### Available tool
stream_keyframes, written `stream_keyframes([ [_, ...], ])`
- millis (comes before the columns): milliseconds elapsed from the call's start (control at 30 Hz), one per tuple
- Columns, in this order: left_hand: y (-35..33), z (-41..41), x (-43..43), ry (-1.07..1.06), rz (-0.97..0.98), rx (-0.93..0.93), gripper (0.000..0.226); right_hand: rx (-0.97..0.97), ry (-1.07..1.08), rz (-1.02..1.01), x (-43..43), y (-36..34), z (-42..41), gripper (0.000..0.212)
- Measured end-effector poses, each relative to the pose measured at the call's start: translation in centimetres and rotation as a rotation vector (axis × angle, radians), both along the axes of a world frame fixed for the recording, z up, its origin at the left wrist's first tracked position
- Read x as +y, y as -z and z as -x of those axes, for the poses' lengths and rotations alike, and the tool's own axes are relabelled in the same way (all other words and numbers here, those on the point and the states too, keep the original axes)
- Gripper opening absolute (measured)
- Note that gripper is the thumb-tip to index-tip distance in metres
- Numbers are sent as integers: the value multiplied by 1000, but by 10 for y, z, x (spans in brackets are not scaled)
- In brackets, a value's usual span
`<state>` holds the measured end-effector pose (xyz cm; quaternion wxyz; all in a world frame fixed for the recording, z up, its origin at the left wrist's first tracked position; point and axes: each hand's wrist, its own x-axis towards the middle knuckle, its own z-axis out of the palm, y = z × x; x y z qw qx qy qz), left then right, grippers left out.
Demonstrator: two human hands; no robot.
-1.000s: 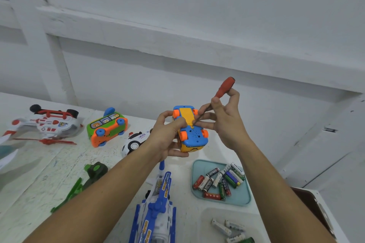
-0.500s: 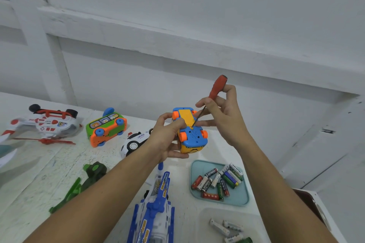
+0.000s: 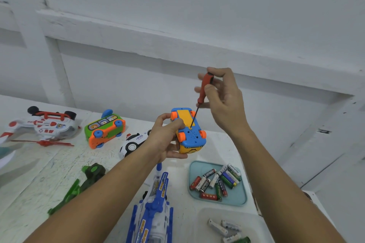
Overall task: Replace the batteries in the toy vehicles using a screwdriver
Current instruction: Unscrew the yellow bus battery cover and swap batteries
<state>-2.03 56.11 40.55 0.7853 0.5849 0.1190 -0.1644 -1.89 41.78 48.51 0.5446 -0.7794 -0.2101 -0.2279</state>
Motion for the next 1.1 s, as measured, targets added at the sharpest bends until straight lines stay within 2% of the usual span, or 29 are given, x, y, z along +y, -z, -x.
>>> stream_keyframes([
  [200, -3, 0, 0, -1, -1, -1, 40, 45, -34, -192, 4, -11, -1, 30],
  [400, -2, 2, -2, 12, 12, 11, 38, -84, 57, -38, 1, -12, -4, 31],
  [533, -1, 2, -3, 13, 14, 18, 38, -52, 14, -85, 3, -14, 1, 21],
  [700, -2, 3, -2, 14, 16, 17, 39, -58, 40, -34, 0, -18, 1, 17],
  [1000, -2, 5, -2, 14, 26, 19, 41, -89, 40, -15, 0, -25, 6, 24],
  [1100, -2, 6, -2, 12, 31, 22, 40, -92, 67, -9, -2, -25, 3, 18],
])
